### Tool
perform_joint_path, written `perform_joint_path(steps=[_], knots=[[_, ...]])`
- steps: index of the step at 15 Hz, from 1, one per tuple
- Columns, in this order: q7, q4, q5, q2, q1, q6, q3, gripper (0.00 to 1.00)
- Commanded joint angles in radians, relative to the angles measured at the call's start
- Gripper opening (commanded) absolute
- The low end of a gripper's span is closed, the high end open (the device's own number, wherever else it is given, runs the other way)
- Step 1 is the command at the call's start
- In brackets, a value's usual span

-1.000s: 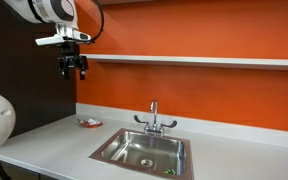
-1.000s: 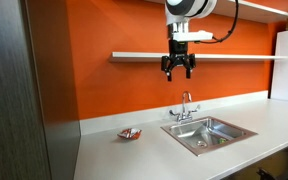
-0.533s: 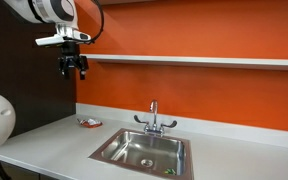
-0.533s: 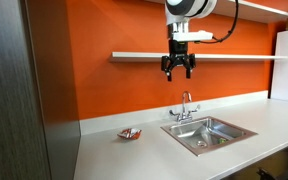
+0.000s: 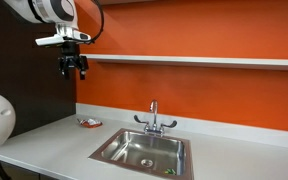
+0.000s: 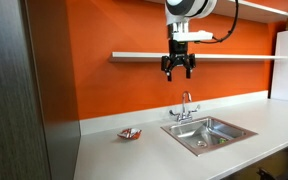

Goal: Move the chocolate bar from the sink to the left counter

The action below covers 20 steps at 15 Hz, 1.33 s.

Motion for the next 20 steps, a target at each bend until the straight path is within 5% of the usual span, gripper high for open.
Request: perform_joint_path(steps=[1, 11, 20], knots=[[0.005, 0.003, -0.006, 0.002, 0.014, -0.003, -0.012, 1.00], [0.005, 0.003, -0.006, 0.002, 0.014, -0.003, -0.012, 1.00], [-0.012, 0.017, -0.014, 0.155, -0.011, 0.127, -0.068, 1.00]])
